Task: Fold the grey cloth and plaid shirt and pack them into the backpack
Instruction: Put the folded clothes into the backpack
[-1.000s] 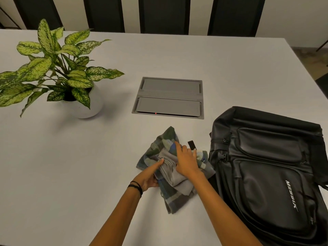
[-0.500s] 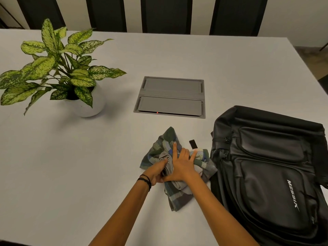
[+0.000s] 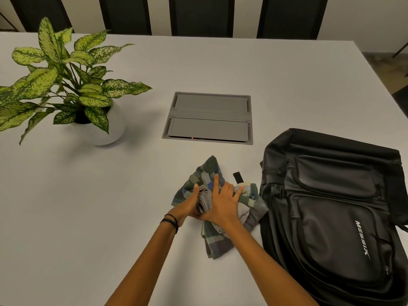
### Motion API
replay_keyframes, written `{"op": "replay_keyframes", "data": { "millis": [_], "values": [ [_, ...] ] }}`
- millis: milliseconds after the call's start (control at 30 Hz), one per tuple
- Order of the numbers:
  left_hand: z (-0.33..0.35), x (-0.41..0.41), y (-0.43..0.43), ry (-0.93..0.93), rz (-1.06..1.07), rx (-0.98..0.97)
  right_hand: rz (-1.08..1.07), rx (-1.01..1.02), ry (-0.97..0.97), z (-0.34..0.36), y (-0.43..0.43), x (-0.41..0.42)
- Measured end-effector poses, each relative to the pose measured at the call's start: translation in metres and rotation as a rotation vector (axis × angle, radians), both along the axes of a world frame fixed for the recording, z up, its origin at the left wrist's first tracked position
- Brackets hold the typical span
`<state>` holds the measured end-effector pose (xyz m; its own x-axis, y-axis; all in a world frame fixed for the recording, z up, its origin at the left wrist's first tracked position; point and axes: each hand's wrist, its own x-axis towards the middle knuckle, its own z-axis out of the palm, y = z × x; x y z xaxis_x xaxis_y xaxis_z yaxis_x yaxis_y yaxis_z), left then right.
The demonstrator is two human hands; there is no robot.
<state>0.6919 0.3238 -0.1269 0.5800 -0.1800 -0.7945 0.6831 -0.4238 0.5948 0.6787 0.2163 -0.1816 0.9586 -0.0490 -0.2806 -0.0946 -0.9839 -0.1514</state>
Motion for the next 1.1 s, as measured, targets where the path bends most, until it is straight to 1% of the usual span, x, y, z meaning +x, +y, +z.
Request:
{"op": "replay_keyframes", "data": {
  "millis": [100, 200, 300, 433, 567, 667, 767, 933, 1100],
  "values": [
    [-0.008, 0.002, 0.023, 0.019, -0.094, 0.031, -0.050, 0.022, -0.100, -0.002, -0.004, 0.002],
    [-0.023, 0.005, 0.046, -0.029, -0.064, 0.057, -0.049, 0.109, -0.035, 0.003, -0.009, 0.002],
    [-0.037, 0.001, 0.056, -0.062, 0.080, 0.033, -0.074, 0.139, -0.048, 0.008, -0.012, 0.001],
    [-0.055, -0.014, 0.043, -0.058, 0.316, 0.039, -0.089, 0.172, -0.074, 0.009, -0.012, -0.002],
    [-0.063, -0.024, 0.025, -0.082, 0.561, -0.076, -0.119, 0.222, -0.141, 0.011, -0.012, -0.006],
    [-0.062, -0.025, 0.017, -0.157, 0.679, -0.121, -0.148, 0.249, -0.185, 0.018, -0.011, -0.009],
    [-0.059, -0.022, 0.014, -0.241, 0.692, -0.154, -0.162, 0.266, -0.264, 0.025, -0.012, -0.011],
    [-0.052, -0.015, 0.012, -0.407, 0.669, -0.155, -0.173, 0.146, -0.528, 0.036, -0.012, -0.013],
    [-0.033, -0.011, -0.001, -0.582, 0.665, -0.217, -0.171, 0.134, -0.718, 0.062, -0.022, -0.020]
  ]
}}
